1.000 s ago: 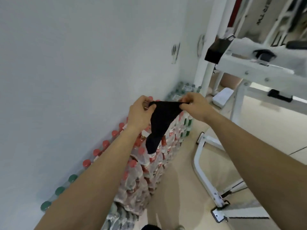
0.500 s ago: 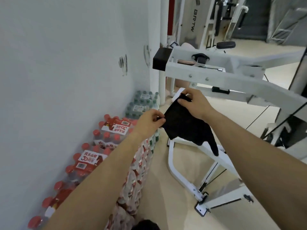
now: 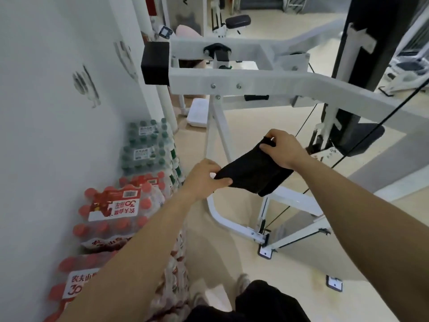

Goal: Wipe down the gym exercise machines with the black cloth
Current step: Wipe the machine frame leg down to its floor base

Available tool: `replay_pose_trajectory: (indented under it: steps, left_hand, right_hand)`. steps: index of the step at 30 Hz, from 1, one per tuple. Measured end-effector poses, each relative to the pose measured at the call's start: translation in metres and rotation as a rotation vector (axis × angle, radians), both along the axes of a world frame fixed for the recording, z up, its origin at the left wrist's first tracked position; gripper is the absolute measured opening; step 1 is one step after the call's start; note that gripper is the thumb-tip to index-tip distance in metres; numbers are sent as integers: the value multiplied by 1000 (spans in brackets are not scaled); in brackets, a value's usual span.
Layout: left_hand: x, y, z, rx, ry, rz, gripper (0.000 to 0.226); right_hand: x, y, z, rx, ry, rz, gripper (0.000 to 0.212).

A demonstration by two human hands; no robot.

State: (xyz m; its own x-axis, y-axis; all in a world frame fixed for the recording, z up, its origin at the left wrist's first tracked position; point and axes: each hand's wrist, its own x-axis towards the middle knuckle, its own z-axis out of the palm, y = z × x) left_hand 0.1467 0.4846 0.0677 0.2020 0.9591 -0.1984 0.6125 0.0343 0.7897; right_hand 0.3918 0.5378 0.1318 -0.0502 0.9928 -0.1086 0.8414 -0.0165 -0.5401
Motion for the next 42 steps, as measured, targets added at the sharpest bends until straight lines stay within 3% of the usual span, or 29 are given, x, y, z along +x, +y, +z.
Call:
replay_pose_trajectory:
  steps: [4, 11, 15, 17, 20, 23, 26, 30, 36, 39, 42]
  left_hand:
    - [14, 32, -21, -124, -72, 7, 19]
    - [35, 115, -68, -20, 115, 203, 19]
    - [42, 148, -104, -41, 161, 349, 23]
    - [49, 154, -123, -65, 121, 381, 26]
    - [63, 141, -140, -39, 121, 505, 33]
    - [75, 123, -149, -65, -50, 666, 43]
    - [88, 115, -165, -285, -336, 579, 44]
    - [98, 123, -170, -375, -491, 477, 48]
    - [94, 187, -173, -361, -539, 465, 59]
    - [80, 227, -168, -267, -486, 509, 63]
    - [77, 228, -158, -214, -468, 538, 51]
  right_hand:
    - [24, 25, -32, -47, -42, -93, 30]
    - [22, 105, -94, -178, 158, -318, 32]
    - [-5, 131, -143, -290, 194, -274, 32]
    - [-14, 130, -162, -324, 163, -266, 35]
    - [-19, 108, -179, -146, -11, -205, 44]
    - [-28, 73, -189, -75, 43, -127, 39]
    - [-40, 54, -200, -213, 35, 0, 34]
    - [-48, 66, -202, -298, -96, -7, 31]
    - [-52, 131, -204, -394, 217, -27, 39]
    - [-54, 171, -205, -400, 238, 31, 44]
    - [-52, 179, -201, -381, 244, 28, 37]
